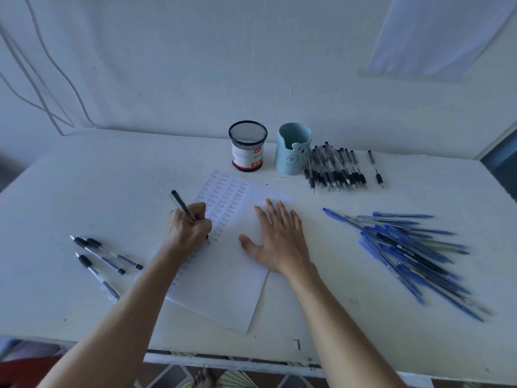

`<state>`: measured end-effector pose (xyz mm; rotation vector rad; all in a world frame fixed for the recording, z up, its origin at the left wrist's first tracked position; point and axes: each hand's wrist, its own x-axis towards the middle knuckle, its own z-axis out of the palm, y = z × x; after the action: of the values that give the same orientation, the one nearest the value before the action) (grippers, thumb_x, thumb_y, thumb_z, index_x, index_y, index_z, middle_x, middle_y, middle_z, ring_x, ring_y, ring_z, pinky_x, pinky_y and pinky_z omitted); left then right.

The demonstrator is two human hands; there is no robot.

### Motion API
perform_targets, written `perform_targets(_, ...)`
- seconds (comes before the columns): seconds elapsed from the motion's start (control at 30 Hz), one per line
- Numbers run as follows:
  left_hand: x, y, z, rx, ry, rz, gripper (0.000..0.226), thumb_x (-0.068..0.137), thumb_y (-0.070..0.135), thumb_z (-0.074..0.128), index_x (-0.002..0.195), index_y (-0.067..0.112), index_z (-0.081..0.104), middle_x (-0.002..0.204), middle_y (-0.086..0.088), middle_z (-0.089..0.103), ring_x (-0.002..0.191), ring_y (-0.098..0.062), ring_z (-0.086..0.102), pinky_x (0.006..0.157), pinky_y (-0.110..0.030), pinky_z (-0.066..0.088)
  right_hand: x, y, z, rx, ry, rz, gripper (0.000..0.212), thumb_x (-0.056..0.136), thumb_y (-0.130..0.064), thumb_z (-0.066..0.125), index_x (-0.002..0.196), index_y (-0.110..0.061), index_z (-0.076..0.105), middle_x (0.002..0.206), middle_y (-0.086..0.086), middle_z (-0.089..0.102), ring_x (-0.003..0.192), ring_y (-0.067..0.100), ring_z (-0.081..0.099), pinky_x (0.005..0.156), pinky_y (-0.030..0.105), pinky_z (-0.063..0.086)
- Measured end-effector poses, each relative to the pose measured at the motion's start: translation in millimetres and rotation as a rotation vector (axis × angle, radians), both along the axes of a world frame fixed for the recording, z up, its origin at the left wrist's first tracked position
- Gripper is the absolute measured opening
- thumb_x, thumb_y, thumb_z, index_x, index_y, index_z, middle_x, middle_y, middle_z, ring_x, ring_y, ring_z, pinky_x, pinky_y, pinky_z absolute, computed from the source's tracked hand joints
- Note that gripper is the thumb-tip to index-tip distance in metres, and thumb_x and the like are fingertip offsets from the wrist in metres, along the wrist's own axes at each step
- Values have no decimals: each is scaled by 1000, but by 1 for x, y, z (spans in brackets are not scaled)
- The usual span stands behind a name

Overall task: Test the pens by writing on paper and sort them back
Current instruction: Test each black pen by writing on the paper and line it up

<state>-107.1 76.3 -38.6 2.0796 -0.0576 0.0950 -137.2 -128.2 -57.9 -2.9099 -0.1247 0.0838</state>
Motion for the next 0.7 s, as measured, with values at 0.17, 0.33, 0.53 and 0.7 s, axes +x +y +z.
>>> perform_targets(0.17, 0, 1, -2, 15, 18, -2, 25, 52, 8, 48, 57, 12, 23, 52, 4, 23, 52, -14, 22, 48, -26, 16, 0, 1, -1, -5, 5, -2, 86, 84, -74, 24, 157, -30, 14, 167, -1, -1, 153, 21, -6, 122, 47, -3)
perform_targets(0.33, -2, -1, -2, -4, 18, -1, 29, 53, 7, 47, 56, 16, 20, 54, 4, 19, 55, -14, 19, 51, -27, 14, 0, 1, 0, -6, 4, -1, 87, 82, -73, 22, 157, -30, 14, 167, -1, 0, 153, 21, -6, 121, 46, -2)
perform_targets(0.53, -1, -1, -4, -5, 8, -9, 28, 53, 8, 49, 55, 17, 23, 51, 9, 20, 52, -11, 19, 47, -27, 15, 1, 1, -2, -7, -4, -3, 97, 72, -77, 8, 157, -30, 14, 167, -1, 0, 153, 21, -5, 121, 47, -2)
perform_targets(0.7, 0, 0, -5, 4, 24, -23, 28, 52, 8, 48, 53, 18, 22, 52, 7, 20, 52, -13, 19, 47, -27, 17, 0, 1, -2, -11, -9, -4, 96, 72, -77, 7, 156, -30, 14, 167, -1, 1, 153, 21, -5, 122, 47, -1)
